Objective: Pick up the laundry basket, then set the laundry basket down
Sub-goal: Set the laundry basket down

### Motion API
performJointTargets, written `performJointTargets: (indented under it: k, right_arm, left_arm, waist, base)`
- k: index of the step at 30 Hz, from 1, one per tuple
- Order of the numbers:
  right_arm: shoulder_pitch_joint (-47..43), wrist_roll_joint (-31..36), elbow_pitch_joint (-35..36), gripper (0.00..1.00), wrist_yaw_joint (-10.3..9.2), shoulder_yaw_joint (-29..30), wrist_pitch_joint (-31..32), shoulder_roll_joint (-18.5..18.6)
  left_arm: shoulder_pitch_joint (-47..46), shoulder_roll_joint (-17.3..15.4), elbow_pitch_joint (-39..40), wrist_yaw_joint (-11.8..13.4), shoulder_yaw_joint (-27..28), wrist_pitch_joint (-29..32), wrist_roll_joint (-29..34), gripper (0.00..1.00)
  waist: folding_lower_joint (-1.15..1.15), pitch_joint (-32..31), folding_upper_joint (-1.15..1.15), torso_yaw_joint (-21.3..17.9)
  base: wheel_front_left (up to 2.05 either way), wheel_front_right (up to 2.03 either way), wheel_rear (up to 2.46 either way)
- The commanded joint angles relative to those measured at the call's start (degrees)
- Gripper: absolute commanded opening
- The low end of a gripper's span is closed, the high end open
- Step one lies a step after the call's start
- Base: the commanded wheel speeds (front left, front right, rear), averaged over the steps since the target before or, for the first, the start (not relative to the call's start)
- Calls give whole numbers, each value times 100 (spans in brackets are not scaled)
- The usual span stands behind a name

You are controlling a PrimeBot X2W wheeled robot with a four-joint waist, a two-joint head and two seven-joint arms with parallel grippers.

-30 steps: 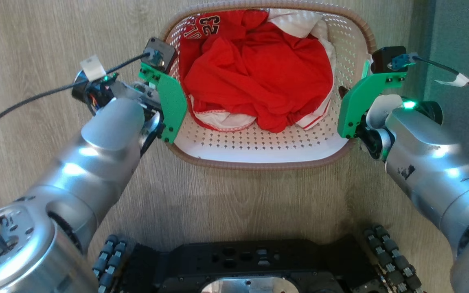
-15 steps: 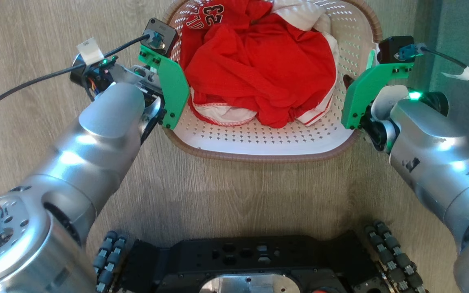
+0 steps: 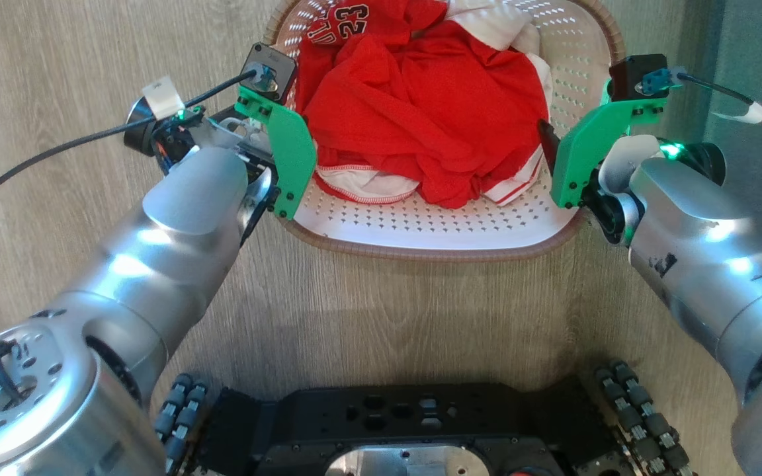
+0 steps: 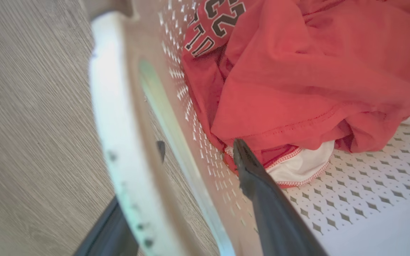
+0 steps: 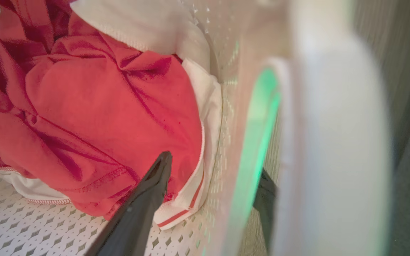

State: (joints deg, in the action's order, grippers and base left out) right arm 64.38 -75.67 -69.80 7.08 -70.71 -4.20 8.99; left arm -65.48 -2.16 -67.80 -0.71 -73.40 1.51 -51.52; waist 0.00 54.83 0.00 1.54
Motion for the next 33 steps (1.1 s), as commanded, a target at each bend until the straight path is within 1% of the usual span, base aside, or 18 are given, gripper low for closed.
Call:
performJointTargets:
  k: [1,6,16,17,21,27,33]
  right_arm:
    - [-295,-3,-31,100,41,-37,-47,-46]
    - [-341,-11,-71,100,41,-53,-24,-62]
    - [-584,28,-211,100,41,-100,20,-64]
    - [-584,28,-211,100,41,-100,20,-64]
    - [-762,-45,-250,100,41,-76,43,-93]
    - [-1192,-245,-328,100,41,40,108,-133]
    - [-1537,-346,-221,100,41,117,-222,-133]
  left_arm:
    - [72,-72,20,33,44,-13,-56,100]
    - [162,-72,-24,60,36,-40,-87,100]
    - [552,-72,-85,131,21,104,-123,100]
    - [552,-72,-85,131,21,104,-123,100]
    - [769,-72,-102,164,20,40,-181,100]
    - [1227,-72,-136,96,21,-154,-322,100]
    - [1683,-72,-154,-56,37,-704,-394,100]
  waist:
    - [0,-15,0,1]
    - [0,-142,0,3]
    - [0,-859,0,14]
    - [0,-859,0,14]
    - [0,-1306,0,7]
    - [0,-2159,0,-17]
    - [0,-3045,0,-5]
  base:
    - [0,0,0]
    - [0,0,0]
    - [0,0,0]
    - [0,0,0]
    - [0,0,0]
    - [0,0,0]
    - [0,0,0]
